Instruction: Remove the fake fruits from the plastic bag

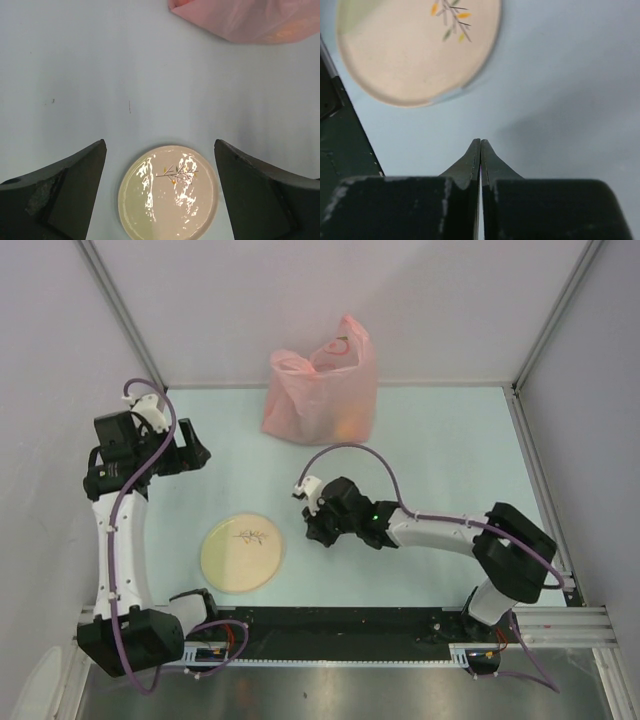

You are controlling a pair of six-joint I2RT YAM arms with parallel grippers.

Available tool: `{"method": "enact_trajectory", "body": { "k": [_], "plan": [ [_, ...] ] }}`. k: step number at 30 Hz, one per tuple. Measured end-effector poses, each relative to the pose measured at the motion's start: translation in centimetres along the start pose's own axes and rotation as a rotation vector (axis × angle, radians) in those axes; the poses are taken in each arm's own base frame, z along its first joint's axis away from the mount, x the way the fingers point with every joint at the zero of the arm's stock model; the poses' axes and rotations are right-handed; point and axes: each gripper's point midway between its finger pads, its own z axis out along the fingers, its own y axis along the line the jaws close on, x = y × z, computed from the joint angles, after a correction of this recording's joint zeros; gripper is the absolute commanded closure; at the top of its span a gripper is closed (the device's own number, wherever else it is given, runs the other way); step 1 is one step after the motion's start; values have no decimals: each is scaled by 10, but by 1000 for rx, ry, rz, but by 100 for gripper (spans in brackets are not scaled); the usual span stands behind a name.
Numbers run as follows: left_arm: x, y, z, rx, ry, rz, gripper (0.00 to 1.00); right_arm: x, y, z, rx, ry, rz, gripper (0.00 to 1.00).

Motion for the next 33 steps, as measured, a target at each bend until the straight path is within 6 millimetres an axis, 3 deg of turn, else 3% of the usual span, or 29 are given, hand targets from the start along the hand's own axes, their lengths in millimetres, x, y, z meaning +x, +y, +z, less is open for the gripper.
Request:
{"method": "enact_trajectory", "body": {
  "k": [3, 8, 14, 18, 26, 33],
  "plan": [
    [-9, -2, 2, 9, -23, -8, 9, -2, 22, 20, -66, 10, -29, 100],
    [-12, -10, 3, 43, -37, -48, 9, -3, 42, 59, -112, 44, -65, 100],
    [-1, -18, 1, 73, -31, -72, 8, -11, 66, 94, -153, 49, -99, 100],
    [-1, -24, -7, 89, -54, -71, 8, 9, 70, 109, -139, 106, -82, 100],
    [-5, -28, -16, 95, -88, -62, 8, 10, 53, 105, -26, 78, 47, 100],
    [2, -28, -1, 104, -42, -66, 8, 35, 16, 65, 146, 46, 211, 100]
  ]
}}
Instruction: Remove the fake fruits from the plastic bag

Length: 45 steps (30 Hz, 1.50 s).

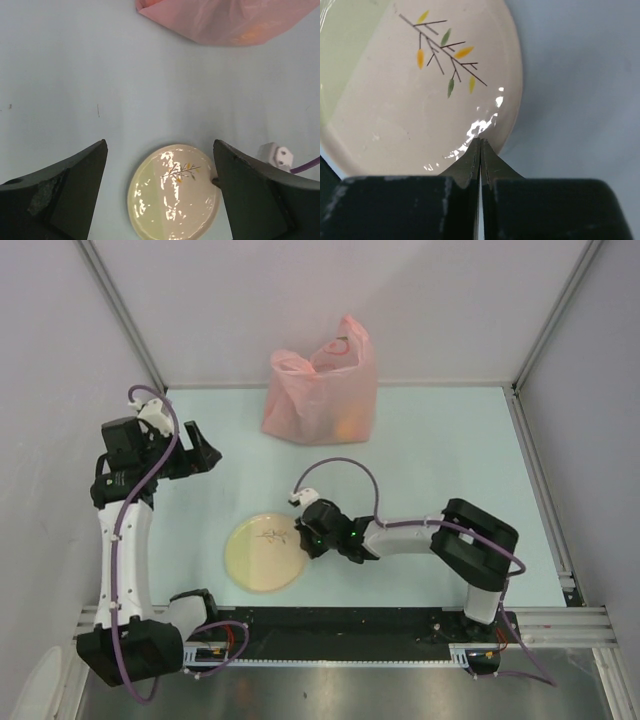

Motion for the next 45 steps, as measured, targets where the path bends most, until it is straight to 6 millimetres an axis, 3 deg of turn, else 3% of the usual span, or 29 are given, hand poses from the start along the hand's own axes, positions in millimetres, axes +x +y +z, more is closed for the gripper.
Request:
{"method": "enact_trajectory", "body": {
  "k": [4, 10, 12, 14, 18, 21, 23, 26, 30, 33, 34, 37, 40, 45],
  "plan": [
    [7, 0, 16, 10, 45, 7, 9, 12, -43, -28, 102, -1, 159, 100],
    [20, -3, 39, 25, 113, 26, 9, 25, -131, -70, 283, -12, 500, 100],
    [25, -5, 47, 32, 139, 39, 9, 29, -146, -80, 315, -18, 566, 100],
    [30, -7, 56, 36, 165, 53, 9, 33, -152, -87, 325, -22, 599, 100],
    [39, -20, 73, 67, 225, 96, 9, 40, -144, -95, 292, 7, 562, 99],
    [26, -40, 82, 107, 228, 144, 7, 46, -137, -103, 268, 66, 502, 79],
    [-1, -61, 86, 143, 175, 190, 5, 35, -135, -111, 251, 89, 463, 63],
    [-59, -94, 84, 202, 21, 244, 4, -25, -143, -124, 231, -4, 419, 45],
    [-129, -124, 80, 252, -156, 239, 4, -157, -183, -166, 258, -312, 371, 32],
    [-161, -137, 88, 287, -234, 221, 4, -237, -216, -196, 304, -508, 325, 24],
    [-165, -140, 95, 295, -241, 212, 4, -264, -228, -206, 326, -578, 300, 22],
    [-166, -142, 120, 294, -225, 197, 3, -309, -248, -212, 361, -666, 228, 14],
    [-166, -150, 153, 295, -209, 203, 3, -354, -259, -200, 378, -730, 133, 9],
    [-151, -162, 207, 299, -162, 247, 3, -398, -278, -171, 427, -780, 27, 8]
  ]
}}
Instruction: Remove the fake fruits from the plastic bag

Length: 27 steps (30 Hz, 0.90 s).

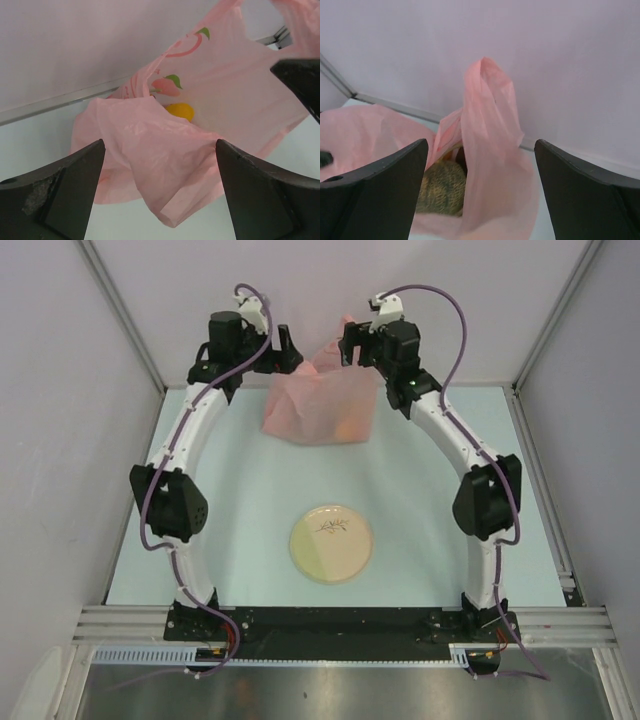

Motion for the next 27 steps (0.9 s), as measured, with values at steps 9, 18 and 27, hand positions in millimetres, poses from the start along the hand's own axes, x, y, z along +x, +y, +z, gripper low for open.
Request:
{"method": "enact_trajectory", "body": {
  "k": [9, 18, 27],
  "plan": [
    [11, 9, 13, -41, 28, 88, 100, 28, -27, 46, 181, -38, -164, 83],
    [82, 1, -74, -136, 138, 5, 100, 119, -25, -67, 162, 240, -174, 81],
    [137, -21, -159, -137, 119, -123, 98, 120, 16, -164, 13, 249, -166, 22]
  ]
}}
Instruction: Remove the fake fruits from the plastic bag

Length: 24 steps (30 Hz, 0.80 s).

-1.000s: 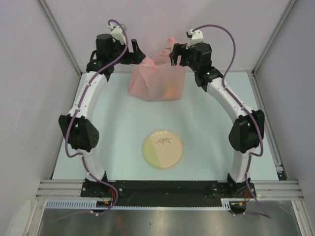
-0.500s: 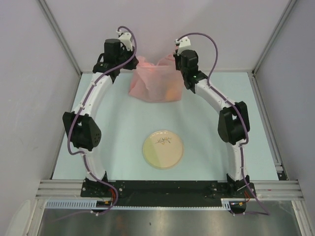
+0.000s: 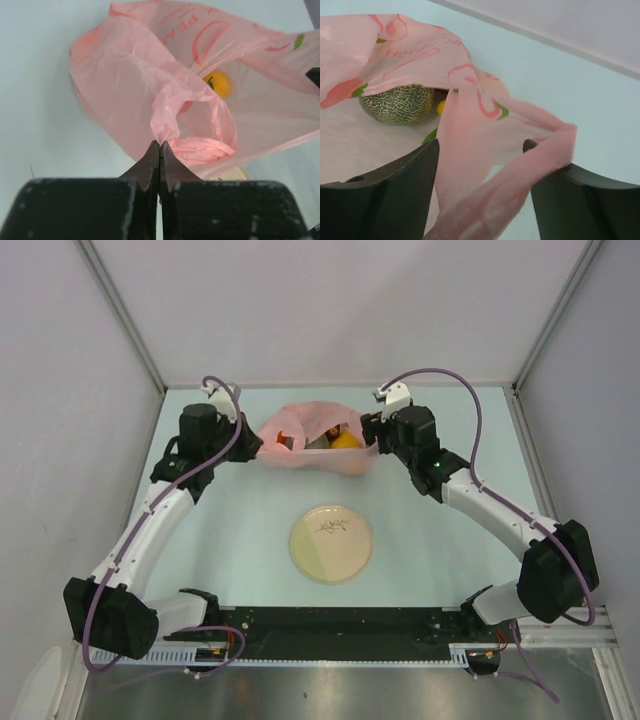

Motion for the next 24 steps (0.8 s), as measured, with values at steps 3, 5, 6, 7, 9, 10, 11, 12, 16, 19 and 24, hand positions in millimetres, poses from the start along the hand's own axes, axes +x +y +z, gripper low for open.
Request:
{"method": "enact_trajectory", "body": {
  "k": [3, 5, 6, 7, 9, 10, 11, 12, 16, 19, 24],
  "plan": [
    [15, 5, 4, -10, 32, -15, 96, -12, 3, -9, -13, -26, -30, 19],
    [24, 8, 5, -18, 51, -26, 95, -30, 15, -19, -50, -66, -38, 19],
    [28, 10, 6, -22, 59, -30, 95, -43, 24, -24, -74, -96, -38, 19],
    [34, 11, 6, -27, 68, -38, 95, -56, 34, -30, -100, -130, -38, 19],
    [41, 13, 5, -32, 80, -49, 96, -81, 57, -40, -157, -201, -42, 19],
    [43, 13, 4, -31, 81, -54, 97, -93, 69, -45, -185, -236, -45, 19],
    [44, 13, 4, -31, 82, -60, 99, -101, 81, -49, -212, -266, -54, 19],
    [44, 12, 3, -30, 81, -66, 100, -107, 91, -52, -233, -286, -61, 27],
    [41, 11, 4, -27, 67, -80, 100, -110, 119, -49, -282, -311, -95, 65],
    [39, 10, 3, -27, 61, -88, 100, -99, 124, -34, -290, -274, -97, 71],
    [30, 6, -6, -19, 23, -92, 100, -41, 126, 14, -300, -110, -53, 75]
  ]
}}
